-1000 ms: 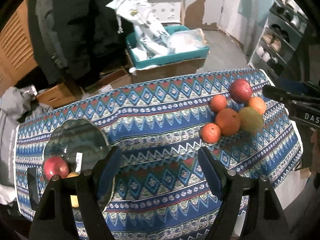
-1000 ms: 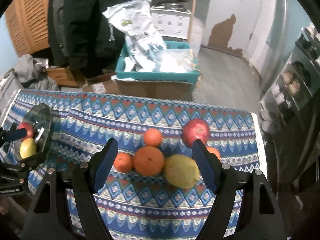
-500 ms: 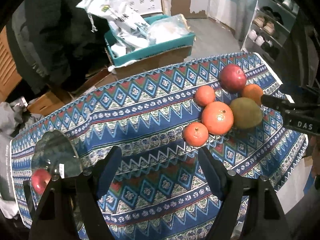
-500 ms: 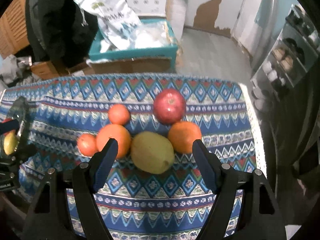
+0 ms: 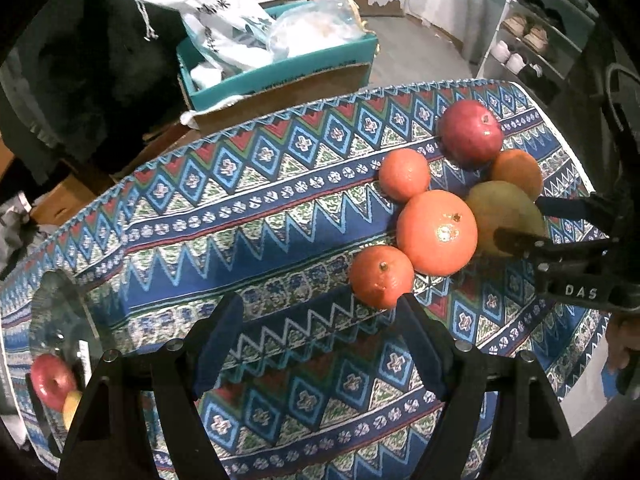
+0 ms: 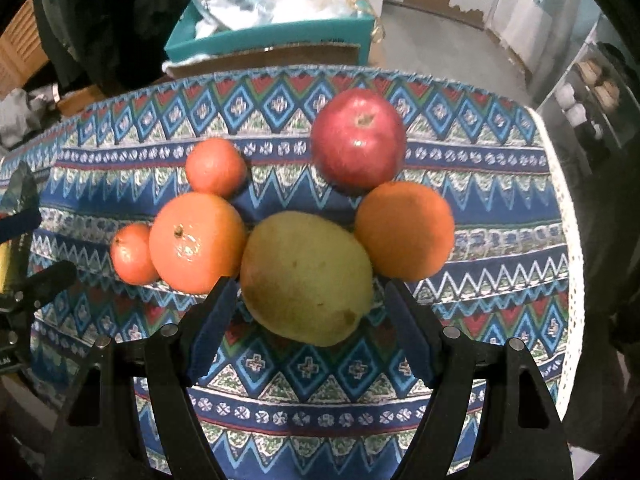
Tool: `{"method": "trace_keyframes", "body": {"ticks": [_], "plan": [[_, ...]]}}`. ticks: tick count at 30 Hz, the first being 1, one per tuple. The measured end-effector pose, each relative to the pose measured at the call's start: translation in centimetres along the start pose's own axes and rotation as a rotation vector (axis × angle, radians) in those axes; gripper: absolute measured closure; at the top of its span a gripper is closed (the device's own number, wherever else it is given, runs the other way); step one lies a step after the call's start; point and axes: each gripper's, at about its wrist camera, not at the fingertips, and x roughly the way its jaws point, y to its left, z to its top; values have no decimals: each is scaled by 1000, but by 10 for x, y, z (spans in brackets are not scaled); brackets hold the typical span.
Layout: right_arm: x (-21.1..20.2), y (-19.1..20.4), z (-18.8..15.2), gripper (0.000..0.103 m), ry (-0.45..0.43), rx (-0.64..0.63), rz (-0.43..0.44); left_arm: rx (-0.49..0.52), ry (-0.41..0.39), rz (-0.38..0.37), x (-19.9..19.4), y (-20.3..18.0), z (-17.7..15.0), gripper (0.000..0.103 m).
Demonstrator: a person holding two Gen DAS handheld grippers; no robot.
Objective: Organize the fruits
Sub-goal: 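Move both tools back over the remaining fruit cluster, then grasp a tangerine with the left tool while the right tool grasps a pear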
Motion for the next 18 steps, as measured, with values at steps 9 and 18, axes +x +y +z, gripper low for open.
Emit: {"method": "trace_keyframes", "body": {"ticks": [9, 18], "plan": [[27, -1, 2, 27, 38, 6, 36, 2, 38, -33, 23, -6, 5, 23], [33, -6, 4, 28, 3, 16, 70, 22, 65, -71, 43, -17, 8, 23]]}}
